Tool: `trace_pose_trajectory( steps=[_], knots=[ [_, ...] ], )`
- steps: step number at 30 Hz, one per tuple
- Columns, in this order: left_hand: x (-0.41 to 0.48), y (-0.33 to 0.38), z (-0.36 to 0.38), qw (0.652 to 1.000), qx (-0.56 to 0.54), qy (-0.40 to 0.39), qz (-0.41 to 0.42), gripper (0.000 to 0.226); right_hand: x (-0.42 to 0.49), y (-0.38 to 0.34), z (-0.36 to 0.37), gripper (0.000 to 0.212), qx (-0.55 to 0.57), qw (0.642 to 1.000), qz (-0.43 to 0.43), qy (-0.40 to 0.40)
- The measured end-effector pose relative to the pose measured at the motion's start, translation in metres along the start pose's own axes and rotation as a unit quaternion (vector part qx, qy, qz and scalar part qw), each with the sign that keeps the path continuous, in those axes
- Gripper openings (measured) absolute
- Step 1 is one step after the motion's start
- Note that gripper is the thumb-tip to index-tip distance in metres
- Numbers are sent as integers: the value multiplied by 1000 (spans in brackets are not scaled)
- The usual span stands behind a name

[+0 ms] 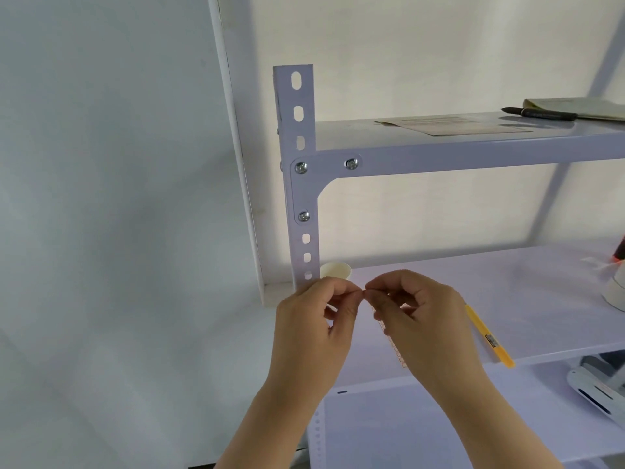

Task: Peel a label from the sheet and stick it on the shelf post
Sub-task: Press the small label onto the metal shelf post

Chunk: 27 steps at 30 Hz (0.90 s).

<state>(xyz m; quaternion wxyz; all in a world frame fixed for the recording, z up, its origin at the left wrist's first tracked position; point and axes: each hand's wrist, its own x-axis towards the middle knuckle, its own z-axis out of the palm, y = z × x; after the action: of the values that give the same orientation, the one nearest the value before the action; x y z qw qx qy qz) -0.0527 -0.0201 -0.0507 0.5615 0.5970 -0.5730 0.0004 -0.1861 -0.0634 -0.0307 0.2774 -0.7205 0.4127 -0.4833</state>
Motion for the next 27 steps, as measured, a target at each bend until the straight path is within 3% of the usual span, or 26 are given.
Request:
trace_pose_trajectory(
  steps=[4, 7, 12, 16, 27],
  knots=[
    [-2, 3, 0, 986, -109, -15, -129, 17, -6, -5, 4, 19, 120, 989, 81, 32],
    [-2, 5, 0, 972, -162, -16, -167, 18, -11, -7, 9, 16, 167, 980, 96, 52],
    [-7, 6, 0, 970, -187, -1, -153, 29, -20, -6, 15, 31, 155, 984, 70, 55],
    [-11, 4, -1, 965, -206, -22, -159, 39, -27, -5, 19, 30, 128, 988, 61, 54],
    [-11, 3, 32, 967, -206, -3, -152, 27, -6, 20, -3, 19, 127, 989, 75, 31]
  ],
)
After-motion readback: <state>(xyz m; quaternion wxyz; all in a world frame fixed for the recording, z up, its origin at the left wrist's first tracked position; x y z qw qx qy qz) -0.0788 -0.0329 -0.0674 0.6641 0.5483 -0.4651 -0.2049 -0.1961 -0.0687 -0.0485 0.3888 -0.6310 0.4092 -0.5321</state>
